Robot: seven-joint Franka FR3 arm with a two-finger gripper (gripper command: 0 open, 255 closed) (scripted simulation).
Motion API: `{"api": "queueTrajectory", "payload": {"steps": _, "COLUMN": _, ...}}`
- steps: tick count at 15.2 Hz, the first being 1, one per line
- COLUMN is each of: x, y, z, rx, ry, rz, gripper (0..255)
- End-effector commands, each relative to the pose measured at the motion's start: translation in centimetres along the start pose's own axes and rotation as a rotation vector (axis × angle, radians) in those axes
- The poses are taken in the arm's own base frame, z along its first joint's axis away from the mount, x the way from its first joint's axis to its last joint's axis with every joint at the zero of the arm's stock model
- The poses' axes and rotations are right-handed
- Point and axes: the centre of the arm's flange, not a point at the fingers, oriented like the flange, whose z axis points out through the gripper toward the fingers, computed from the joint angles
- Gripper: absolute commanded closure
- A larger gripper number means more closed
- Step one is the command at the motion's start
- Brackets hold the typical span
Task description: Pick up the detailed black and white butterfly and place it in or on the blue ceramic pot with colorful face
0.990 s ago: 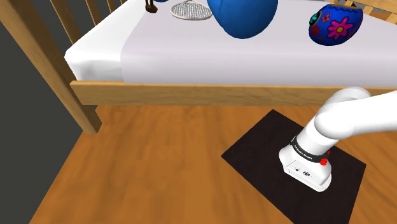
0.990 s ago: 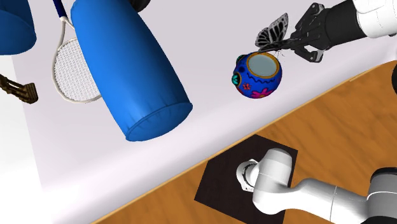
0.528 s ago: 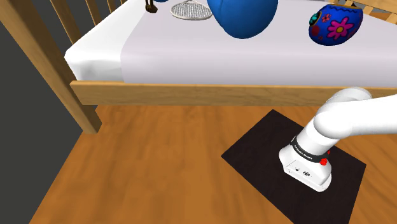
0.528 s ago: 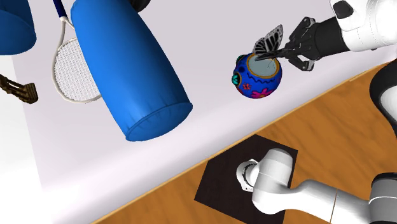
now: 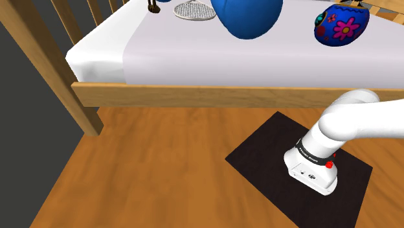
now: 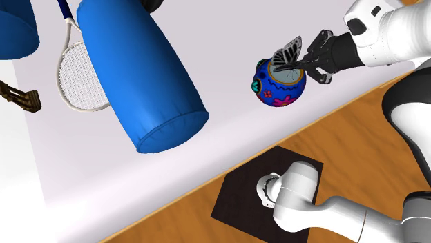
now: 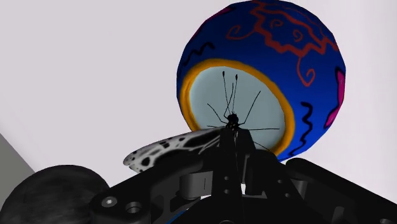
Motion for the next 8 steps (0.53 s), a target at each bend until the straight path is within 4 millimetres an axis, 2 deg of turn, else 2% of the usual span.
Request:
{"api": "queueTrajectory", "payload": {"steps": 1, "x": -0.02, "y": -0.04, "z": 0.04, "rx": 0.000, "ry": 0.000, "rz": 0.000, "gripper": 255}}
{"api": "queueTrajectory", "payload": {"steps": 5, "x": -0.02, "y": -0.04, "z": 0.04, "rx": 0.000, "ry": 0.000, "rz": 0.000, "gripper": 255}}
{"api": "queueTrajectory", "payload": {"steps": 6, "x": -0.02, "y": -0.04, "z": 0.04, "rx": 0.000, "ry": 0.000, "rz": 0.000, "gripper": 0}}
{"api": "queueTrajectory", "payload": {"steps": 8, "x": -0.02, "y": -0.04, "z": 0.04, "rx": 0.000, "ry": 0.000, "rz": 0.000, "gripper": 0}}
